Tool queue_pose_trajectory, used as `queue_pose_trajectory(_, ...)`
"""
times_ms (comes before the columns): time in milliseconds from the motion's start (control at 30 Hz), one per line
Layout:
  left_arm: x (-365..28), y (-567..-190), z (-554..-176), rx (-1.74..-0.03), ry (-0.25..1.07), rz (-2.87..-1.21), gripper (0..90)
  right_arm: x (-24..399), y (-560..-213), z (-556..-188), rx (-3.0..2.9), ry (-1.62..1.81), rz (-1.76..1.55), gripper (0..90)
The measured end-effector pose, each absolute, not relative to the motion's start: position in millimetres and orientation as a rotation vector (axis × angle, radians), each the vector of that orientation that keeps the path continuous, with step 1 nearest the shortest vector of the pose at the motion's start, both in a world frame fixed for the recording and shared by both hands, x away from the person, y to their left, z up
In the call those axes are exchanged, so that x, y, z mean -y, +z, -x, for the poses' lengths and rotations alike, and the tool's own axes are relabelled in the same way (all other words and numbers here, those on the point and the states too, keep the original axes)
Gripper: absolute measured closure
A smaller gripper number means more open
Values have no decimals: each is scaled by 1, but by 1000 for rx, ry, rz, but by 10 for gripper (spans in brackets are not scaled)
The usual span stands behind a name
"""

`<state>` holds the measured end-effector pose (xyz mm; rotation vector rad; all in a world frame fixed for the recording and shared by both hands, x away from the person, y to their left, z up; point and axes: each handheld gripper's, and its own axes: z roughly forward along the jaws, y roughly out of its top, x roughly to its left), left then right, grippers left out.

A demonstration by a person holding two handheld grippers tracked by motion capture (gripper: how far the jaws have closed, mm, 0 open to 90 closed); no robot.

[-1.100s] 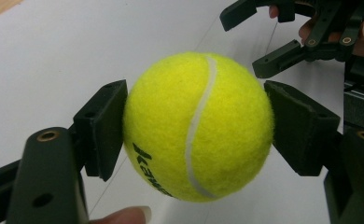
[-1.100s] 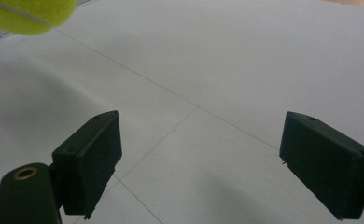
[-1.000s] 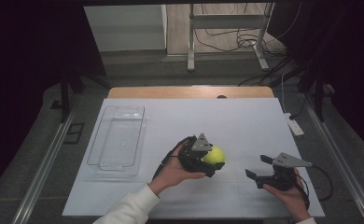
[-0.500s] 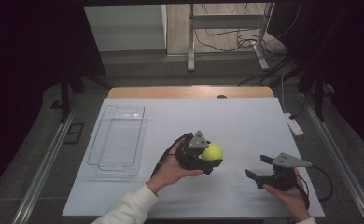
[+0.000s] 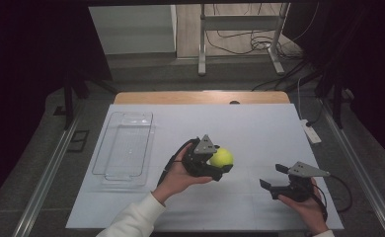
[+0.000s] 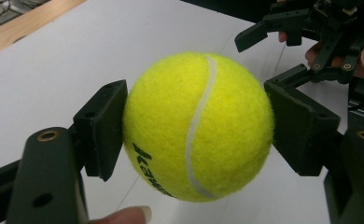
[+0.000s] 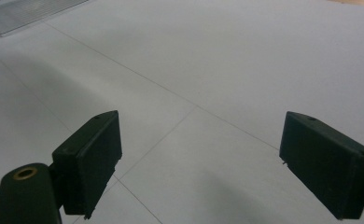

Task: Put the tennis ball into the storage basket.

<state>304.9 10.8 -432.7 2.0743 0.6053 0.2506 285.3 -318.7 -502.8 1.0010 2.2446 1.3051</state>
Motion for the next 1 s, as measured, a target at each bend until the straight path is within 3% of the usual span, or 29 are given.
queue_pose_trajectory(1000, -35, -416, -308, -655, 310, -1992, 265, 319, -503, -285, -2246, 1303, -1000, 136)
